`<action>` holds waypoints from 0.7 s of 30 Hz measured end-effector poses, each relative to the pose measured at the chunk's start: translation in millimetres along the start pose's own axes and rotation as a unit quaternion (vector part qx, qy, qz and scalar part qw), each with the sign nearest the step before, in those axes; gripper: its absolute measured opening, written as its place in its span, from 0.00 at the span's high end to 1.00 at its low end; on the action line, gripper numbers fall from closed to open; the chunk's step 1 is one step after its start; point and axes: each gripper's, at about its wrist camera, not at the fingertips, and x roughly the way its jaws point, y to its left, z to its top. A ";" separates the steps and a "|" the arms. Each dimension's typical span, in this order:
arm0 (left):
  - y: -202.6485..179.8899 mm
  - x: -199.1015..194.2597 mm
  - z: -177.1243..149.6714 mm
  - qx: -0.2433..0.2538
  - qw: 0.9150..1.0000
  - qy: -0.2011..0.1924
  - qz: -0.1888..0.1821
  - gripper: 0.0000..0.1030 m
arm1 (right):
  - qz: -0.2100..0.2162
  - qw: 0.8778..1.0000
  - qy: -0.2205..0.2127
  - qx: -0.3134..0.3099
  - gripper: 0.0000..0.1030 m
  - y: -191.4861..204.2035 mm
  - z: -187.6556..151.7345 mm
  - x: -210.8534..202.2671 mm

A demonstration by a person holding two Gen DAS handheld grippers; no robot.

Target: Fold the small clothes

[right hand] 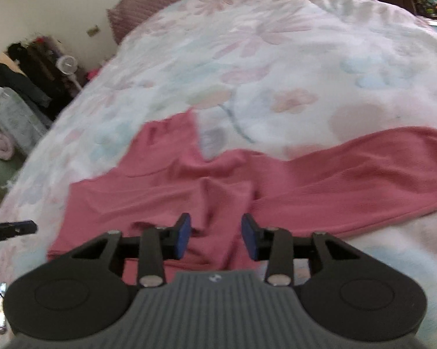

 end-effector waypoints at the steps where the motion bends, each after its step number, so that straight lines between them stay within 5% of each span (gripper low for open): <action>1: -9.9 5.3 3.1 0.012 1.000 0.002 -0.004 0.43 | -0.006 1.000 0.008 -0.009 0.85 -0.2 1.5 3.8; 2: -18.9 10.6 5.0 0.020 1.000 0.003 -0.005 0.43 | -0.009 1.000 0.017 -0.021 0.92 1.9 3.8 9.4; 9: -65.7 47.8 24.7 0.030 0.999 0.017 -0.035 0.45 | -0.012 0.991 0.074 -0.106 0.95 26.3 14.6 68.0; 15: -83.5 73.0 37.6 0.000 0.995 0.030 -0.091 0.40 | 0.086 0.995 0.015 -0.045 0.93 32.3 48.4 72.8; 20: -88.3 108.9 39.8 -0.058 0.985 0.068 -0.144 0.37 | 0.054 0.997 0.005 -0.064 0.88 25.8 48.2 48.2; 21: -89.1 115.6 37.9 -0.071 0.983 0.077 -0.152 0.37 | 0.043 0.996 0.005 -0.074 0.75 24.4 44.7 43.3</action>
